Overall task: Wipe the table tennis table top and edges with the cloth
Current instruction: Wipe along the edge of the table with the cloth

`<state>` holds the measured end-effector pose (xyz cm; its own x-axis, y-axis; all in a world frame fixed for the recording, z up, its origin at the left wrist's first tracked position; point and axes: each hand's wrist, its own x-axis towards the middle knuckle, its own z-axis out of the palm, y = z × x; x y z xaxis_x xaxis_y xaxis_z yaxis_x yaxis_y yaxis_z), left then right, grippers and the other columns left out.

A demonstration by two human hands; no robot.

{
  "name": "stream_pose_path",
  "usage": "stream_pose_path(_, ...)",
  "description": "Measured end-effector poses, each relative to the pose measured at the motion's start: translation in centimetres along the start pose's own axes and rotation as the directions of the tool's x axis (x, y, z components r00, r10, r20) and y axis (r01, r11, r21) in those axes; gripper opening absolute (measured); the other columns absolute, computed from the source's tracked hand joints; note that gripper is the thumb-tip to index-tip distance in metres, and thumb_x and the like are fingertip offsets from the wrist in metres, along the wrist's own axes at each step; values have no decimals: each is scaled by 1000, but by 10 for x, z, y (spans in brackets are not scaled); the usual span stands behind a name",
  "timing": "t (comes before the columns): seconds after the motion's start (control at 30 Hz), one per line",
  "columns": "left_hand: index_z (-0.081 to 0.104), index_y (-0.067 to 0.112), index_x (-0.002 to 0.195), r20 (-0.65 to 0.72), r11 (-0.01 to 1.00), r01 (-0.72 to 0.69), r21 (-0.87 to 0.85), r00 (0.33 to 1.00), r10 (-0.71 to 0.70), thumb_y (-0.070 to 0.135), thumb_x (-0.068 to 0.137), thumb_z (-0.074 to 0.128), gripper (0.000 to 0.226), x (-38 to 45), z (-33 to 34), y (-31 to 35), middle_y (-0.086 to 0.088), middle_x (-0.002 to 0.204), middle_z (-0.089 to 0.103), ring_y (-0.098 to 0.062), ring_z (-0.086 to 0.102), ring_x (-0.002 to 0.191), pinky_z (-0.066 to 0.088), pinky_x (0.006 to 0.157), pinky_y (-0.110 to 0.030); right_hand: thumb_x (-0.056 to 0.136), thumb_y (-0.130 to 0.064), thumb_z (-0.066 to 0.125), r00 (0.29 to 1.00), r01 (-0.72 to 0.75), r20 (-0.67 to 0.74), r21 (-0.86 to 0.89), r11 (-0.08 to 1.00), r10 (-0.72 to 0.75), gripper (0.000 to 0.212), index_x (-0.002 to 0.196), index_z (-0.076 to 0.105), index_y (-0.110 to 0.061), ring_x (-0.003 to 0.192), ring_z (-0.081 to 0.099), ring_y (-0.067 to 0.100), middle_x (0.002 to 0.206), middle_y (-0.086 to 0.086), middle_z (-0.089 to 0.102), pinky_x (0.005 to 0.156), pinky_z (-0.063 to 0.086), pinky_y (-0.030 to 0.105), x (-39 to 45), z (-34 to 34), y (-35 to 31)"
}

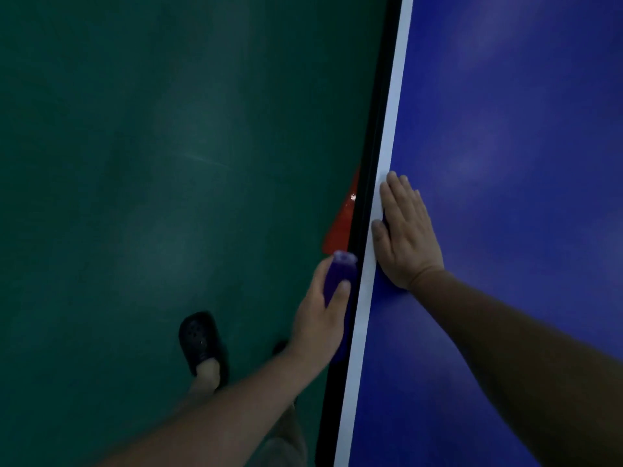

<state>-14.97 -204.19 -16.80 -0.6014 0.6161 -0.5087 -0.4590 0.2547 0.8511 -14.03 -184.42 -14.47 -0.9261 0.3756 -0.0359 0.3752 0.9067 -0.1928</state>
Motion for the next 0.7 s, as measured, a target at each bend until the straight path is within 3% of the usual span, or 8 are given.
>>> stream_pose_path(0.13,42,66,125,35,998,-22,-53,999,24,53,96,45,31,-14,0,4,24,127,60,-1,58,117,47,101,-34,103,-31,27,1000,-1,6,-4,1000,1,60,156,24,-3,154,11,25,165,10,17,125,10,42,-2,3,1)
stream_pose_path(0.27,45,55,125,-16,998,-58,-11,998,58,42,99,48,29,35,6,22,34,121,59,9,55,114,42,94,-11,103,-29,29,1000,11,-19,10,1000,-11,59,155,26,-2,153,14,26,164,11,20,125,13,44,-2,3,1)
stream_pose_path(0.43,41,52,125,-54,997,-40,71,998,44,36,102,48,30,106,8,50,28,114,60,14,56,102,44,89,-19,102,-28,34,998,26,-57,48,999,-24,58,153,31,-1,152,19,28,162,12,24,125,13,42,-3,3,0)
stream_pose_path(0.63,37,53,132,-13,997,-65,43,998,66,31,102,49,39,55,2,37,31,133,52,10,48,124,36,101,-9,101,-29,36,996,-33,-78,53,998,37,57,152,36,-3,152,19,27,162,11,27,124,12,48,-4,1,-2)
stream_pose_path(0.7,37,56,133,18,998,-35,61,999,34,43,99,49,38,32,0,28,35,131,53,10,48,124,36,101,-10,101,-29,36,996,-44,-78,65,997,49,57,151,37,-3,152,20,26,162,11,28,124,13,49,-4,1,-2)
